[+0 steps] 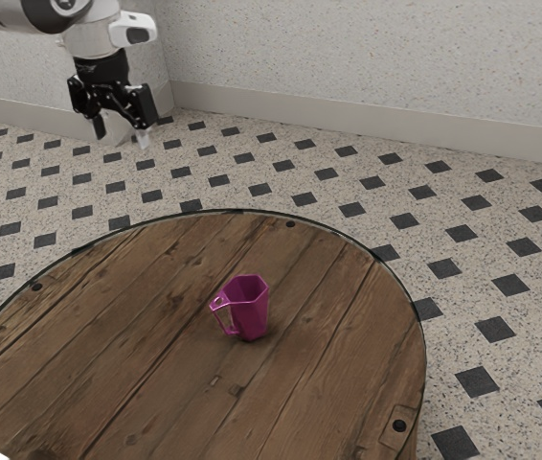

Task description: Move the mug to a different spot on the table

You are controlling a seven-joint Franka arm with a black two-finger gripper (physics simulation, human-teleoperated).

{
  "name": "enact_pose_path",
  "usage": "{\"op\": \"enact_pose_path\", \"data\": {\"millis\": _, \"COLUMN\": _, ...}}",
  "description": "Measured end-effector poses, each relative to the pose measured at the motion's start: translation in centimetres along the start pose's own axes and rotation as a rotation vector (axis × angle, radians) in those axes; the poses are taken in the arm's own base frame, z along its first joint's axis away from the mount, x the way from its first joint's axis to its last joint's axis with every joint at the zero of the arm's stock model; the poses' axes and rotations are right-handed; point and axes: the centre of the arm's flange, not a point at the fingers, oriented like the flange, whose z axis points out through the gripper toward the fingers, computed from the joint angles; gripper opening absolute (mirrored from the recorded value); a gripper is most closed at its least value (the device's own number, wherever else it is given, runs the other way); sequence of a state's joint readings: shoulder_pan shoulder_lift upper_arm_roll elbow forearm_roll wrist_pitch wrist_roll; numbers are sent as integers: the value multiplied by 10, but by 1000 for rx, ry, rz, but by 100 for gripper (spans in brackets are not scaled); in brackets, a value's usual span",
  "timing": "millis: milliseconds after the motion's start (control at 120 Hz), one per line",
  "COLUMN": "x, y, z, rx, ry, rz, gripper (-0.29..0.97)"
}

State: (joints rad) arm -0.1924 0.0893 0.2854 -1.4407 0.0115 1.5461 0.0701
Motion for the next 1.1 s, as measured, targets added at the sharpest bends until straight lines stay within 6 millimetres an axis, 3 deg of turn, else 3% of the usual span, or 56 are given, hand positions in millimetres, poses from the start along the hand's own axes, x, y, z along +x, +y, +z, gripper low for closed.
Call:
{"op": "enact_pose_path", "data": {"millis": 108, "x": -7, "y": -3, "z": 0, "rx": -8, "ry": -2, "rz": 12, "gripper": 68}}
{"op": "enact_pose_path", "data": {"millis": 167, "x": -24, "y": 3, "z": 14, "rx": -26, "ry": -17, "rz": 68, "gripper": 68}}
{"op": "enact_pose_path", "data": {"millis": 300, "x": -78, "y": 32, "z": 79, "rx": -92, "ry": -47, "rz": 303, "gripper": 68}}
{"op": "enact_pose_path", "data": {"millis": 358, "x": -97, "y": 40, "z": 117, "rx": -123, "ry": -61, "rz": 387, "gripper": 68}}
{"op": "enact_pose_path", "data": {"millis": 475, "x": -120, "y": 52, "z": 186, "rx": -156, "ry": -31, "rz": 523, "gripper": 68}}
{"op": "enact_pose_path", "data": {"millis": 583, "x": -132, "y": 57, "z": 229, "rx": -189, "ry": 77, "rz": 597, "gripper": 68}}
{"op": "enact_pose_path", "data": {"millis": 733, "x": -131, "y": 61, "z": 243, "rx": -318, "ry": 306, "rz": 565, "gripper": 68}}
{"op": "enact_pose_path", "data": {"millis": 867, "x": -121, "y": 33, "z": 240, "rx": -340, "ry": 464, "rz": 519, "gripper": 68}}
{"op": "enact_pose_path", "data": {"millis": 967, "x": -104, "y": 26, "z": 245, "rx": -301, "ry": 509, "rz": 545, "gripper": 68}}
{"op": "enact_pose_path", "data": {"millis": 1100, "x": -89, "y": 32, "z": 268, "rx": -261, "ry": 505, "rz": 598, "gripper": 68}}
